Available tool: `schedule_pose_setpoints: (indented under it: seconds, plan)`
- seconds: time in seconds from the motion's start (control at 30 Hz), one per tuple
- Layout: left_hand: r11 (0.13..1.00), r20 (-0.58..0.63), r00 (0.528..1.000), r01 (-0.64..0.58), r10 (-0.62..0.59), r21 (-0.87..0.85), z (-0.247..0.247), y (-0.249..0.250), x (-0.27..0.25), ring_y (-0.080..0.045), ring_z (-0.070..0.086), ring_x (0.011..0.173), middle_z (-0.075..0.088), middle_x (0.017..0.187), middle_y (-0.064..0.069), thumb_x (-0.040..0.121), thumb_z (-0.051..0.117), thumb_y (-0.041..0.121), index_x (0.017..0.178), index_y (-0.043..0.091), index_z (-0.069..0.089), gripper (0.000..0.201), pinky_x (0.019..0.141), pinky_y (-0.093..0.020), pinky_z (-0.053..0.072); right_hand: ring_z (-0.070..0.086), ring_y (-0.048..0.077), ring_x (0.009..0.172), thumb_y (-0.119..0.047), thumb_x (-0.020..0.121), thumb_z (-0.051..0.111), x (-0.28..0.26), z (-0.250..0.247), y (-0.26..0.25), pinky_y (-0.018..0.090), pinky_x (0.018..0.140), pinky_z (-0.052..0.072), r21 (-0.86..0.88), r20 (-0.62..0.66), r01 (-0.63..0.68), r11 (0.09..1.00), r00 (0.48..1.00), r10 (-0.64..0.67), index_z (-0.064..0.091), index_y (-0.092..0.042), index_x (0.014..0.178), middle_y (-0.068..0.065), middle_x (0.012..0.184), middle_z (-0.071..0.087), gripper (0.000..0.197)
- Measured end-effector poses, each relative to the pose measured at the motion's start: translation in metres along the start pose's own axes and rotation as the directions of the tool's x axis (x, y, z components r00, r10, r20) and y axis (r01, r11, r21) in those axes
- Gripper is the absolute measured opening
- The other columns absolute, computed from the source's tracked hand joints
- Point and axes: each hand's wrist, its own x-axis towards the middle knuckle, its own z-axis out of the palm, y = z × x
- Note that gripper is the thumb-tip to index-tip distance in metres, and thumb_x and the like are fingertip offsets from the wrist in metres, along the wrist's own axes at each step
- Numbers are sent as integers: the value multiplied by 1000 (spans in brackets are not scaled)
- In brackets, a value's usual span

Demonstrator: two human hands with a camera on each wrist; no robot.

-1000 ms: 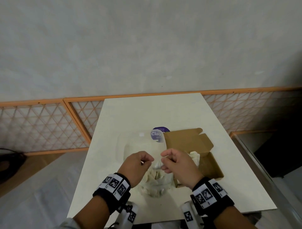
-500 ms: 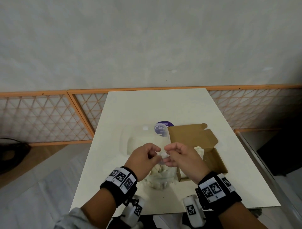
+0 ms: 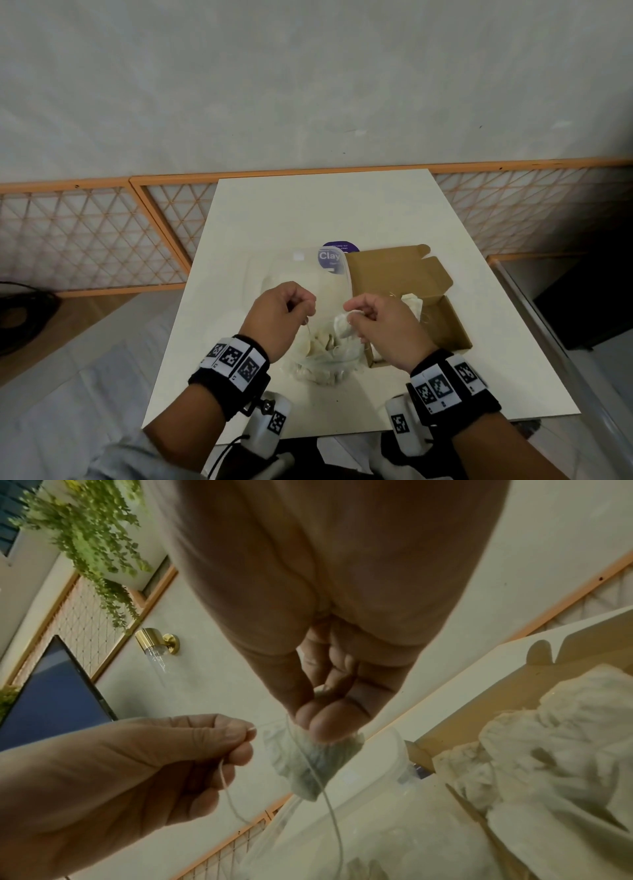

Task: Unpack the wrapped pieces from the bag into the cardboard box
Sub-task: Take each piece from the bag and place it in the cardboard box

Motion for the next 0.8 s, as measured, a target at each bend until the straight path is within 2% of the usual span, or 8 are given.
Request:
schedule_pose_setpoints:
  seconds: [0.13, 0.23, 0.3, 0.33, 0.4, 0.6, 0.7, 0.8]
  plan:
    - [999, -36, 999, 19, -17, 36, -5, -6, 5, -10, 69, 71, 75, 81, 7, 96, 66, 16, 87, 25, 70, 14, 73, -29, 57, 68, 12, 73, -17, 100, 66, -1, -4, -1, 38, 72, 65, 3, -17, -9, 1000, 1000, 9, 75, -21, 102, 0, 87, 76, 10]
    - [995, -26, 998, 55, -53, 77, -7, -12, 5, -12, 71, 75, 74, 84, 7, 97, 65, 22, 90, 28, 69, 10, 76, -35, 59, 62, 2, 64, -17, 100, 66, -3, -9, -6, 28, 64, 60, 41, -24, 1, 999, 1000, 0, 74, -19, 98, -2, 82, 73, 9]
    - [987, 11, 997, 76, -78, 138, -8, -12, 0, -8, 70, 79, 71, 100, 13, 98, 65, 31, 103, 31, 67, 6, 70, -23, 54, 60, 2, 62, -16, 100, 66, -4, -11, -10, 25, 61, 56, 68, -17, 16, 998, 1000, -15, 73, -18, 98, -2, 78, 71, 8]
    - [985, 16, 996, 82, -85, 154, -7, -12, -3, -5, 68, 82, 67, 108, 16, 99, 65, 34, 110, 32, 65, 12, 68, -18, 49, 60, 3, 63, -16, 101, 65, -5, -13, -12, 24, 60, 56, 79, -12, 23, 997, 1000, -22, 73, -17, 99, -2, 77, 70, 8]
    - [990, -8, 998, 65, -65, 127, -7, -7, -6, -1, 66, 85, 65, 114, 18, 98, 65, 37, 114, 35, 63, 16, 69, -16, 47, 60, 6, 64, -14, 102, 64, -4, -14, -17, 22, 60, 56, 113, 1, 34, 993, 999, -34, 72, -14, 101, -1, 75, 69, 8]
    - [995, -87, 993, -79, 74, -60, -5, 27, -17, 2, 61, 75, 69, 98, 23, 94, 71, 38, 106, 39, 68, 12, 68, -11, 48, 64, 10, 66, -11, 102, 65, -2, -16, -29, 23, 63, 57, 208, 4, 80, 975, 997, -83, 72, -11, 102, 5, 77, 70, 7]
    - [988, -18, 996, -93, 91, -125, -3, 42, -17, 2, 62, 74, 73, 97, 15, 88, 79, 42, 108, 35, 72, 22, 67, -12, 48, 66, 12, 68, -11, 102, 65, -3, -16, -38, 24, 66, 58, 245, 8, 121, 962, 992, -127, 72, -10, 103, 11, 81, 72, 7]
    - [976, 14, 989, -140, 144, -168, -1, 50, -13, -2, 61, 69, 75, 92, 6, 89, 81, 32, 104, 27, 78, 16, 66, -15, 48, 68, 13, 72, -6, 101, 64, -3, -16, -46, 25, 68, 59, 320, 6, 179, 930, 982, -191, 72, -7, 102, 15, 86, 75, 8]
